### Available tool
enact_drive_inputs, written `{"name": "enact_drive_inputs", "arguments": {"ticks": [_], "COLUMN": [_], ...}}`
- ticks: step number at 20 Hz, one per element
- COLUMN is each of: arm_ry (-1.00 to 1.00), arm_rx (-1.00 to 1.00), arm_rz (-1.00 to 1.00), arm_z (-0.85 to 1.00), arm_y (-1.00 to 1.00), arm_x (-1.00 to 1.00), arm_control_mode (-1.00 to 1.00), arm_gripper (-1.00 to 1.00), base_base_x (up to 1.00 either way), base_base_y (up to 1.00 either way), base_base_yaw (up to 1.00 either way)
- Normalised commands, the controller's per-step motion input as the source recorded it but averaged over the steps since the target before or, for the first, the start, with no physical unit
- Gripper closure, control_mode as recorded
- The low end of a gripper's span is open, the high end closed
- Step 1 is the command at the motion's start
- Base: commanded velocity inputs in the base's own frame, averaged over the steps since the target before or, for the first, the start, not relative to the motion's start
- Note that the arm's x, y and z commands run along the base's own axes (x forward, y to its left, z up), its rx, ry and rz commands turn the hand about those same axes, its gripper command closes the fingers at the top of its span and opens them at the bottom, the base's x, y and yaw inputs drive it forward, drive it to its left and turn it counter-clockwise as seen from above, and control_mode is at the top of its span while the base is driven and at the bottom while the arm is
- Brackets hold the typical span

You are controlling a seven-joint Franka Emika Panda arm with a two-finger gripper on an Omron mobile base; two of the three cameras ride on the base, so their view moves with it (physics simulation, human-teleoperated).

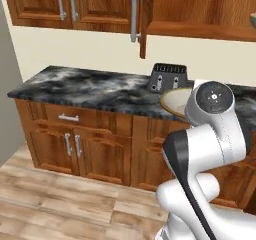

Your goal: Pick up the bowls from the cabinet and place each bowl in front of a stool on the dining counter.

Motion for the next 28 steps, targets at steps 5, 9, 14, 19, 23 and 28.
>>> {"name": "enact_drive_inputs", "arguments": {"ticks": [5,9,14,19,23,28], "arm_ry": [0.00,0.00,0.00,0.00,0.00,0.00], "arm_rx": [0.00,0.00,0.00,0.00,0.00,0.00], "arm_rz": [0.00,0.00,0.00,0.00,0.00,0.00], "arm_z": [0.00,0.00,0.00,0.00,0.00,0.00], "arm_y": [0.00,0.00,0.00,0.00,0.00,0.00], "arm_x": [0.00,0.00,0.00,0.00,0.00,0.00], "arm_control_mode": [1.00,1.00,1.00,1.00,1.00,1.00], "arm_gripper": [1.00,1.00,1.00,1.00,1.00,1.00], "base_base_x": [-0.34,-0.40,-0.23,-0.09,-0.35,-0.54], "base_base_y": [0.06,0.00,0.12,0.06,-0.08,-0.47], "base_base_yaw": [0.82,0.79,0.78,0.84,0.86,0.82]}}
